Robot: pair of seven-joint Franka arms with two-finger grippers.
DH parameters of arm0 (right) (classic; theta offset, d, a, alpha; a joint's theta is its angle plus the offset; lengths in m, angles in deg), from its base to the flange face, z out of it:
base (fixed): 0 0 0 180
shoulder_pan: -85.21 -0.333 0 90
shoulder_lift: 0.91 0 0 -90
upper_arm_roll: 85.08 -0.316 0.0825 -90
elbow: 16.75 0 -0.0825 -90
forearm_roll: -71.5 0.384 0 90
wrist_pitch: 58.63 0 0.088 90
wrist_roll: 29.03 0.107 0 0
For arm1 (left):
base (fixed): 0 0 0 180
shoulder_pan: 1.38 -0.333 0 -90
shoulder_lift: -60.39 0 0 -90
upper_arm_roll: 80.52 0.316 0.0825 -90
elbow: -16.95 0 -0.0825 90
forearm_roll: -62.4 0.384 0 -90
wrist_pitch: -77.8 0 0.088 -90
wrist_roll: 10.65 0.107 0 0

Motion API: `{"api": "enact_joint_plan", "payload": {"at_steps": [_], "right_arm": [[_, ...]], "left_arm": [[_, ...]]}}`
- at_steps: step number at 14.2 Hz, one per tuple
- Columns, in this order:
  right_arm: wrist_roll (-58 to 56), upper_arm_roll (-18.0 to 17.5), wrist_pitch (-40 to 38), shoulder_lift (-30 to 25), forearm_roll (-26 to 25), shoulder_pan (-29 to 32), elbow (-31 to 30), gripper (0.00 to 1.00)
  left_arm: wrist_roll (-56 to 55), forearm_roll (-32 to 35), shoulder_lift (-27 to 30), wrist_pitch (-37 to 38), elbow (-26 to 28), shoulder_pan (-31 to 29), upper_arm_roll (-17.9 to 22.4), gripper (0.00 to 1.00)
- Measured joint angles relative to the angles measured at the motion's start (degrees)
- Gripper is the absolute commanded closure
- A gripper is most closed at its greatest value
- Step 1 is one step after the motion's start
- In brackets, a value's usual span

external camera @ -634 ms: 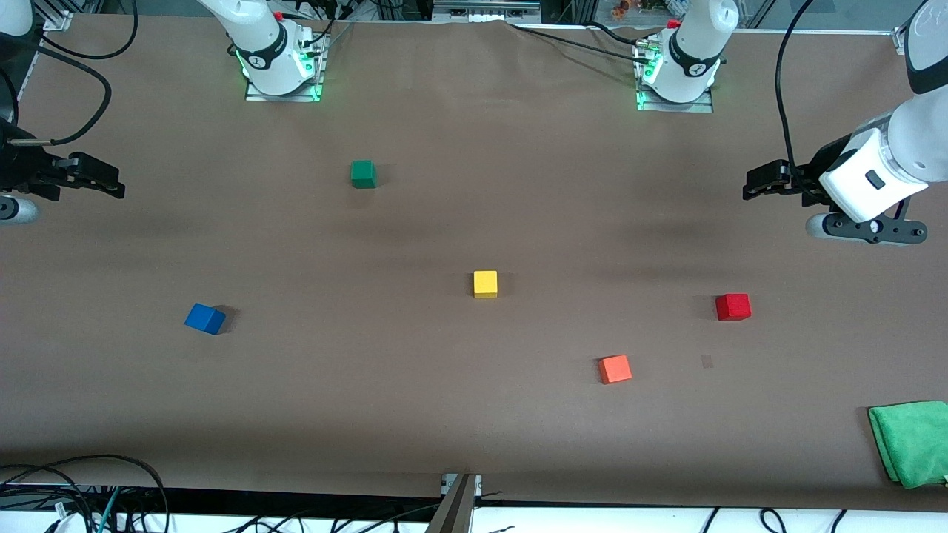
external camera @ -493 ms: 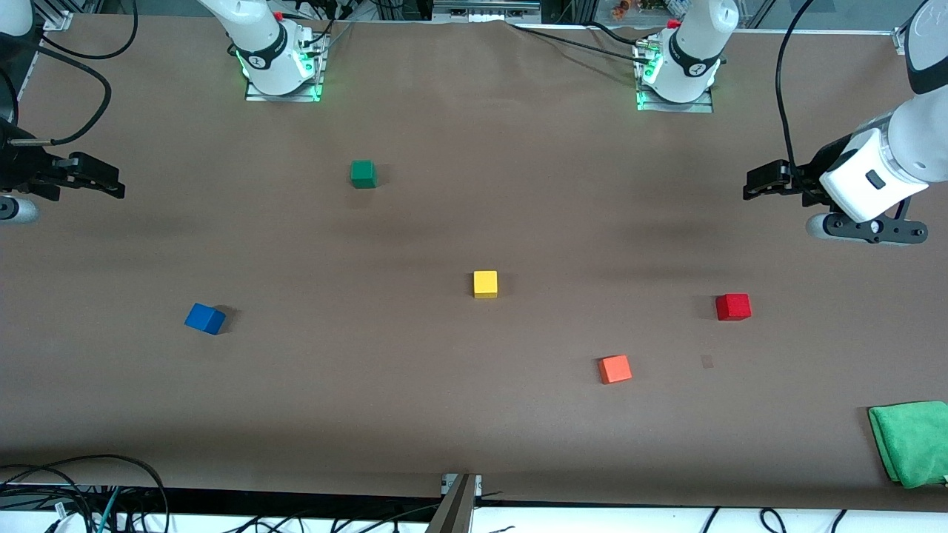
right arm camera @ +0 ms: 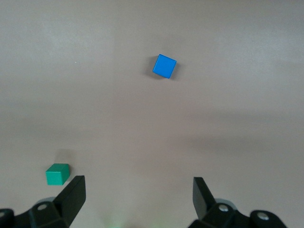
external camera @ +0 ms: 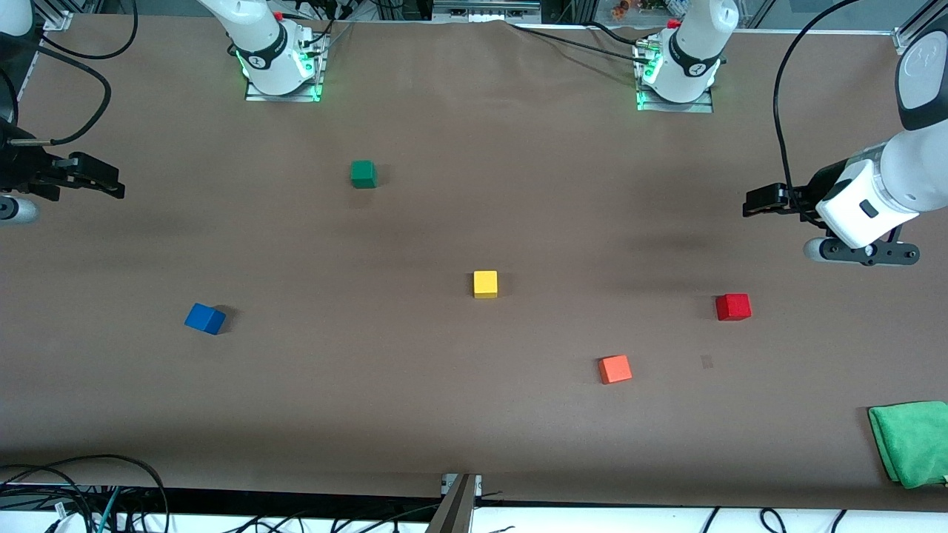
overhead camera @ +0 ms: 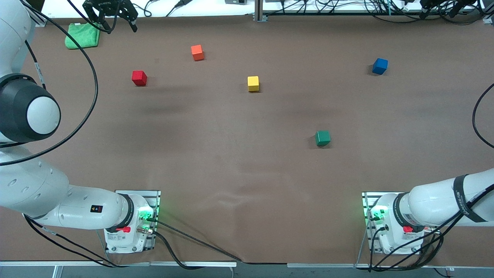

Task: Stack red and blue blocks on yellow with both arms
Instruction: 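Move the left gripper toward the red block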

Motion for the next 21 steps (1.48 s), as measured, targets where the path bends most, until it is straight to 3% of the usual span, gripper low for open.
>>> {"api": "enact_joint_plan", "payload": {"at_steps": [21], "right_arm": [[0.0,0.0,0.0,0.0,0.0,0.0,0.0,0.00]], "left_arm": [[0.0,1.0,-3.3,0.7,0.0,0.2,-0.4,0.00]]}}
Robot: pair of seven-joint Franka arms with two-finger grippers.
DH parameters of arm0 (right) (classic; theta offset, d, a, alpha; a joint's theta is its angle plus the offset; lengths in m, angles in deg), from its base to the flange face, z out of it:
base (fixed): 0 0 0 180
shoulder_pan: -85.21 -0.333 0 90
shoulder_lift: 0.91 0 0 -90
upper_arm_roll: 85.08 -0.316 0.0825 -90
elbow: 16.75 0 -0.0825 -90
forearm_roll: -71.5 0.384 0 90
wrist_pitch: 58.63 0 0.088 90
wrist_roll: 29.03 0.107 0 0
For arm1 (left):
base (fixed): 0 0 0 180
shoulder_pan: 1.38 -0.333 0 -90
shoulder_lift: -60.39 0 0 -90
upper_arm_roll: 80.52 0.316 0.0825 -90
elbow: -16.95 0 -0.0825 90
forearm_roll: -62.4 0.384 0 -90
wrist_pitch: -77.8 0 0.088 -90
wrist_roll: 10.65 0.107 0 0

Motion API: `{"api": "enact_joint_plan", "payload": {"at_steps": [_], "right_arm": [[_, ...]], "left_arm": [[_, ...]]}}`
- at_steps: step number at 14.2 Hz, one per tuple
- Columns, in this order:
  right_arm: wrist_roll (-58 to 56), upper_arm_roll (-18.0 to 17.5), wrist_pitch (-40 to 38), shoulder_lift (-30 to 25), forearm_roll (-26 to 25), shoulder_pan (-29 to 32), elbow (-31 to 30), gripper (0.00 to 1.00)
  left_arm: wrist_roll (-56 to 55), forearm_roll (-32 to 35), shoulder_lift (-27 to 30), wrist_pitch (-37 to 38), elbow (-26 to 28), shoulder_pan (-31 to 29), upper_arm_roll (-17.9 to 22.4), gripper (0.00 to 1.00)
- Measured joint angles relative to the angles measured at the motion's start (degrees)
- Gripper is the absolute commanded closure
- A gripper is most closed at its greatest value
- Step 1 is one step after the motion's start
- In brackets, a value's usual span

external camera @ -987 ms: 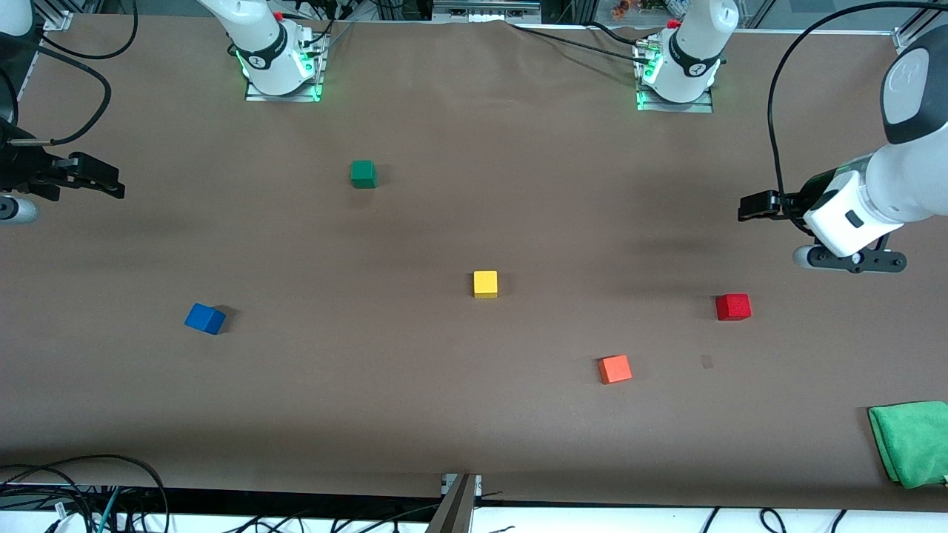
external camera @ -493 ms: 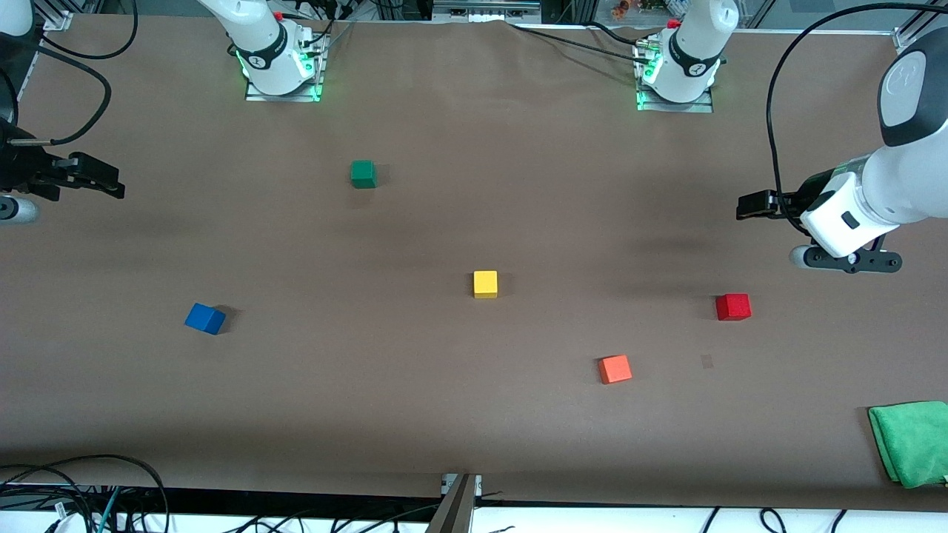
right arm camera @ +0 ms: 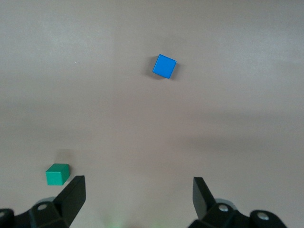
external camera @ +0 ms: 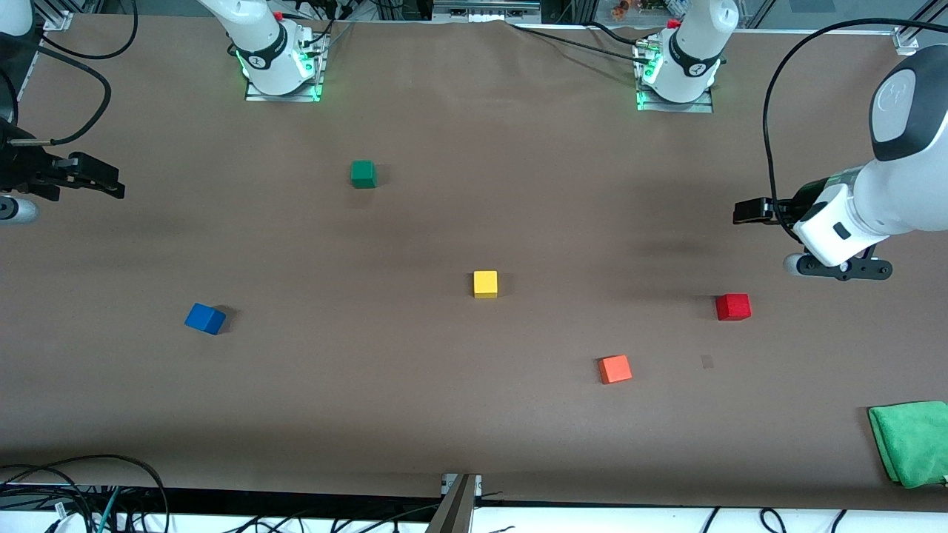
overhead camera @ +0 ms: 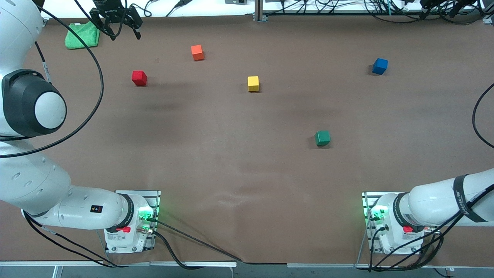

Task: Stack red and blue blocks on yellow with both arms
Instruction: 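Move the left gripper toward the red block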

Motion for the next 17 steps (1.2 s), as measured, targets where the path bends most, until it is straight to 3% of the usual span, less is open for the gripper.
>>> {"api": "enact_joint_plan", "payload": {"at_steps": [8,13,17], "right_arm": [[0.0,0.0,0.0,0.0,0.0,0.0,0.0,0.00],[0.0,0.0,0.0,0.0,0.0,0.0,0.0,0.00],[0.0,0.0,0.0,0.0,0.0,0.0,0.0,0.00]], "left_arm": [[0.3,0.3,-0.7,0.1,0.0,0.3,-0.3,0.00],[12.6,9.1,-1.6,-1.8,0.2,-0.8,0.0,0.00],[16.7,11.0,-3.2,-8.6,2.7,-1.4,0.0,0.00]]}}
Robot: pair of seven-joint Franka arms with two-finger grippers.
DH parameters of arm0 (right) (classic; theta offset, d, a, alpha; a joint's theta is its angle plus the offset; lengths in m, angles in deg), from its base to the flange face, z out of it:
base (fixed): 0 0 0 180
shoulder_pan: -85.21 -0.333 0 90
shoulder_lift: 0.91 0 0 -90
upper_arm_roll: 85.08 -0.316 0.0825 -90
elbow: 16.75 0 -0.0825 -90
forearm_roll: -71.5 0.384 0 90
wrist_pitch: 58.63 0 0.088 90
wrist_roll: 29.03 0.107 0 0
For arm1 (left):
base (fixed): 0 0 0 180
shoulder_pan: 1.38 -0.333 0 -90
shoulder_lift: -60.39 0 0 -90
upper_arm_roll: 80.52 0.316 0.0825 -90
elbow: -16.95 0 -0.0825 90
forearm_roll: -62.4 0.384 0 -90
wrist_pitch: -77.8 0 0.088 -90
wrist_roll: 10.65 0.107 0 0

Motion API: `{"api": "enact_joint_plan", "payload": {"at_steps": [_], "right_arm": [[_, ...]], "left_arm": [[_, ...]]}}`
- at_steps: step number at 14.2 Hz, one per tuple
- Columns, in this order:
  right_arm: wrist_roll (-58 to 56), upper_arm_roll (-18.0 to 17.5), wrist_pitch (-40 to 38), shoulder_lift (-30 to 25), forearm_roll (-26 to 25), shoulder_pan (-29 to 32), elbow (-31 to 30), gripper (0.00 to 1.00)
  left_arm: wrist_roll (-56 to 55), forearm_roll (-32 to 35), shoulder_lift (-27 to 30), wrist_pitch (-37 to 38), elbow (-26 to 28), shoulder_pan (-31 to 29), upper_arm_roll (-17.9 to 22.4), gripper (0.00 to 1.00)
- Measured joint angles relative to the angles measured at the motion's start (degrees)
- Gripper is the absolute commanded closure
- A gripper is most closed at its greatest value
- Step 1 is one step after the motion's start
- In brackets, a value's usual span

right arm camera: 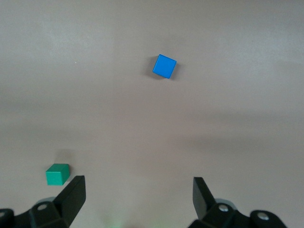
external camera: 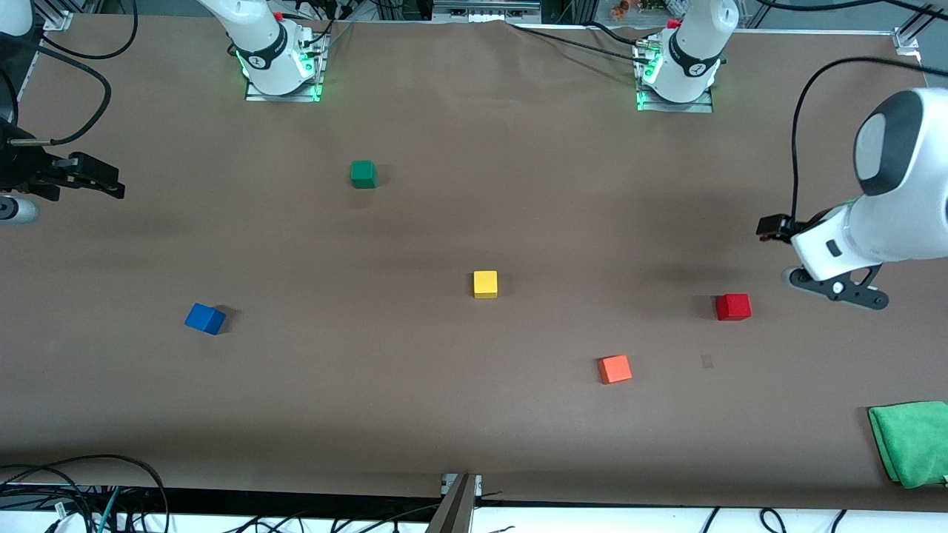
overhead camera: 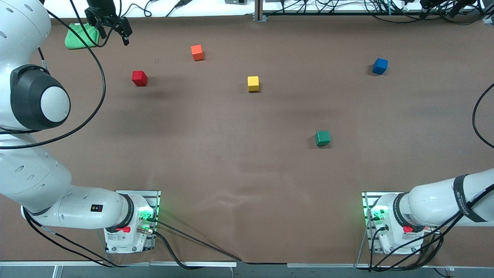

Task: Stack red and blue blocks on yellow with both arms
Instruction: 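Move the left gripper toward the red block, then lower the left gripper over the red block and close on it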

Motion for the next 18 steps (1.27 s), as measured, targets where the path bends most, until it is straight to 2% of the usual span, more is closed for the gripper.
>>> {"api": "enact_joint_plan", "payload": {"at_steps": [8,11,13,15,18], "right_arm": [[0.0,0.0,0.0,0.0,0.0,0.0,0.0,0.00],[0.0,0.0,0.0,0.0,0.0,0.0,0.0,0.00],[0.0,0.0,0.0,0.0,0.0,0.0,0.0,0.00],[0.0,0.0,0.0,0.0,0.0,0.0,0.0,0.00],[0.0,0.0,0.0,0.0,0.0,0.0,0.0,0.00]], "left_arm": [[7.8,0.1,-2.2,-21.9,8.0,-7.1,0.3,0.00],[6.7,0.1,-2.3,-32.9,14.4,-7.4,0.2,0.00],[2.7,-0.2,-2.4,-36.2,17.2,-7.4,-0.2,0.00],[-1.7,-3.7,-2.3,-36.7,17.9,-7.3,-1.3,0.00],[-5.8,-14.7,-2.3,-36.8,17.9,-6.8,-2.0,0.00]]}}
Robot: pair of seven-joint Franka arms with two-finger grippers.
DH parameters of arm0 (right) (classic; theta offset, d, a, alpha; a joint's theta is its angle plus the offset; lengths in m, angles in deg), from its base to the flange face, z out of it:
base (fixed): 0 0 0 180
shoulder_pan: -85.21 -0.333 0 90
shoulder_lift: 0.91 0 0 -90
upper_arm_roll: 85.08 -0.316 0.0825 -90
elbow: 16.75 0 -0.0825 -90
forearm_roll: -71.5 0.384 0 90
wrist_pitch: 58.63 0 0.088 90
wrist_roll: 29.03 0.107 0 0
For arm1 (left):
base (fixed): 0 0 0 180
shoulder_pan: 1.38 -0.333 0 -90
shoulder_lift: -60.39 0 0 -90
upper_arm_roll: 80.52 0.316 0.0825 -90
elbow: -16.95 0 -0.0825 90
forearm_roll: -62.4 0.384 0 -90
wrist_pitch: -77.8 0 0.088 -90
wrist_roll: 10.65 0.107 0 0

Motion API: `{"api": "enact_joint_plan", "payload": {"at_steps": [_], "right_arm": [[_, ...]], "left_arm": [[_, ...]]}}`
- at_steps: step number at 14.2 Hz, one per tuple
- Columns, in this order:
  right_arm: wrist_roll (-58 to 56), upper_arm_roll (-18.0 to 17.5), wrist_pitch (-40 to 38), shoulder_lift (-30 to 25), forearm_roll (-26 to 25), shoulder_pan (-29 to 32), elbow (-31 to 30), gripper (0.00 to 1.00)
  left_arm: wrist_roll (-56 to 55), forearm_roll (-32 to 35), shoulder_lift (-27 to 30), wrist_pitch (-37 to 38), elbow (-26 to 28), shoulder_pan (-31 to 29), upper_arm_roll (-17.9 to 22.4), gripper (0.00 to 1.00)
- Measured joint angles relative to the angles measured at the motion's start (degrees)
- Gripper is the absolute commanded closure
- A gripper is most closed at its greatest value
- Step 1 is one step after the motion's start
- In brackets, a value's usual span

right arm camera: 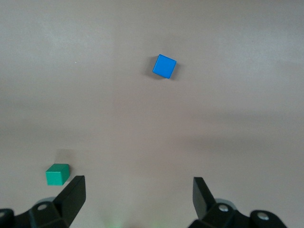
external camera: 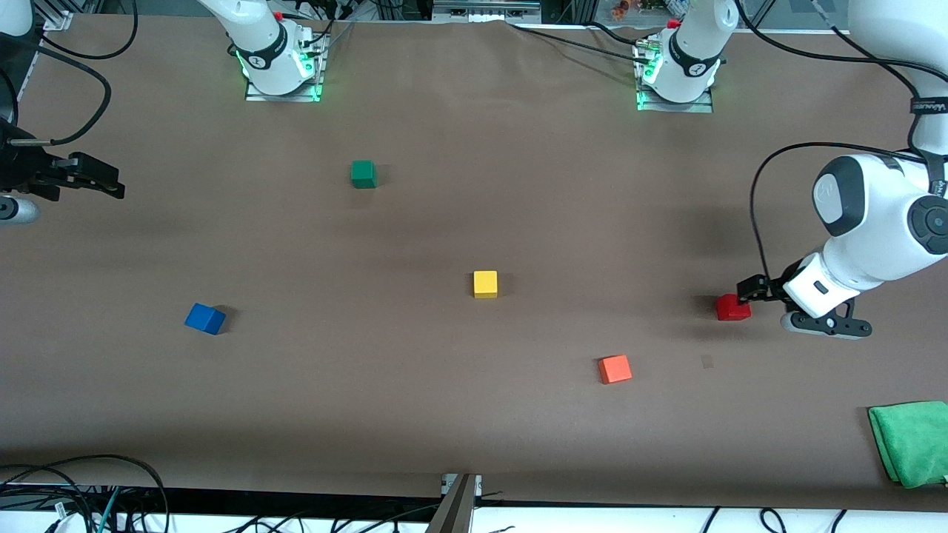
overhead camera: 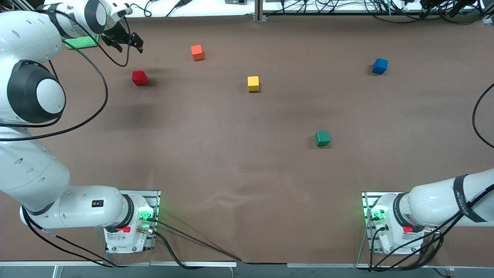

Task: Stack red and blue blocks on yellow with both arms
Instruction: 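Lower the left gripper over the red block and close on it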

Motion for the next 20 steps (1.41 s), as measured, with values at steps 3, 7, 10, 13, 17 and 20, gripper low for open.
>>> {"api": "enact_joint_plan", "payload": {"at_steps": [3,7,10,13,17,20], "right_arm": [[0.0,0.0,0.0,0.0,0.0,0.0,0.0,0.00],[0.0,0.0,0.0,0.0,0.0,0.0,0.0,0.00],[0.0,0.0,0.0,0.0,0.0,0.0,0.0,0.00],[0.0,0.0,0.0,0.0,0.0,0.0,0.0,0.00],[0.0,0.0,0.0,0.0,0.0,0.0,0.0,0.00],[0.0,0.0,0.0,0.0,0.0,0.0,0.0,0.00]], "left_arm": [[-0.2,-2.5,0.0,-2.8,0.9,0.0,0.1,0.00],[-0.2,-2.6,-0.7,-7.9,3.8,-0.1,0.1,0.00],[1.5,-2.6,1.0,3.3,1.3,-1.2,0.6,0.00],[5.8,0.2,3.1,9.3,0.1,-2.4,1.2,0.00],[6.1,5.9,3.4,9.7,0.1,-2.1,0.5,0.00],[3.7,6.0,3.4,10.3,0.1,0.3,0.4,0.00]]}}
